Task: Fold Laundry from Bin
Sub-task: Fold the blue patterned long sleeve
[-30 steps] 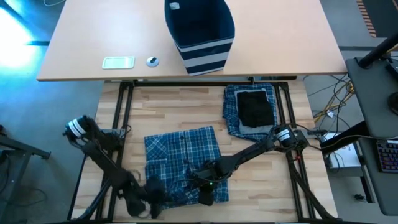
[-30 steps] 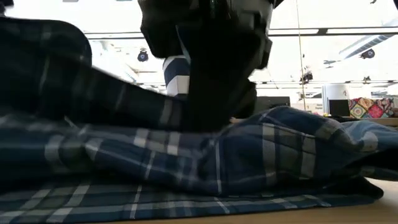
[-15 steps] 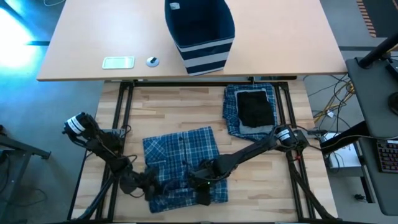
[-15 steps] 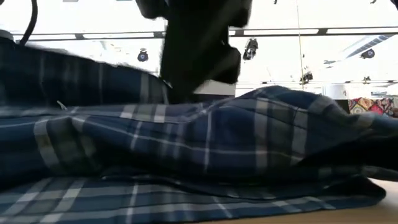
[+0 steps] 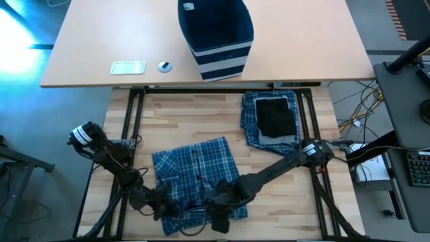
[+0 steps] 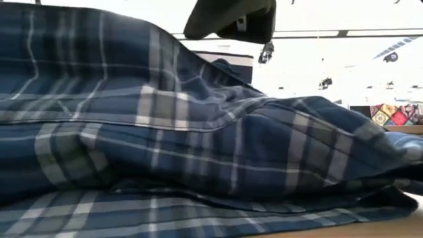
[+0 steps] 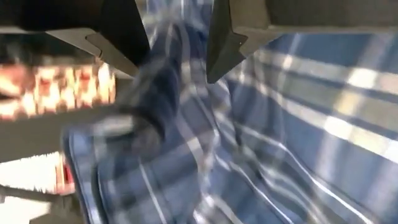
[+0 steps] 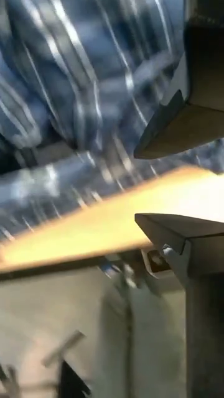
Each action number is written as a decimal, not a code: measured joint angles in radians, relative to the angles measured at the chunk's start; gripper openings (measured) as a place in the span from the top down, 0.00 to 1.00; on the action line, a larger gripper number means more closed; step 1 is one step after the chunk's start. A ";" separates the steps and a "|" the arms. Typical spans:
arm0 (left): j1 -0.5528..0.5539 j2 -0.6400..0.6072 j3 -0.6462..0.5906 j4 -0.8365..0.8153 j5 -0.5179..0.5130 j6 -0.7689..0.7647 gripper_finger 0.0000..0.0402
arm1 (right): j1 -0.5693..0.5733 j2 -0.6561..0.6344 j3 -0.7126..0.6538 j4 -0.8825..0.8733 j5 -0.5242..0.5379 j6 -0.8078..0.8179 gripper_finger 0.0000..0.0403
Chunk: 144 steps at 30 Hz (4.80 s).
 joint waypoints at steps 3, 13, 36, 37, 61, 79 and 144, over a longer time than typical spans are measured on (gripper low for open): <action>0.001 0.000 0.016 0.002 0.108 0.077 0.68 | -0.005 0.000 0.000 -0.011 0.094 0.022 0.65; 0.001 0.001 0.032 -0.035 0.173 0.065 0.69 | 0.024 0.011 -0.002 -0.029 -0.066 0.263 0.75; -0.078 -0.134 0.280 -0.603 0.216 0.005 0.69 | -0.110 0.141 -0.020 0.177 0.015 0.448 0.98; -0.076 -0.151 0.321 -0.694 0.133 0.027 0.69 | -0.110 0.143 -0.023 0.181 0.015 0.442 0.98; 0.076 0.098 0.458 -0.839 0.164 0.230 0.83 | -0.023 -0.009 -0.041 -0.270 -0.052 0.268 0.93; 0.088 -0.056 0.553 -0.909 -0.022 0.355 0.69 | -0.041 -0.241 -0.541 0.273 0.015 0.697 0.52; 0.164 0.213 0.552 -0.707 0.190 0.515 0.69 | -0.096 -0.255 -0.609 0.556 -0.026 0.270 0.95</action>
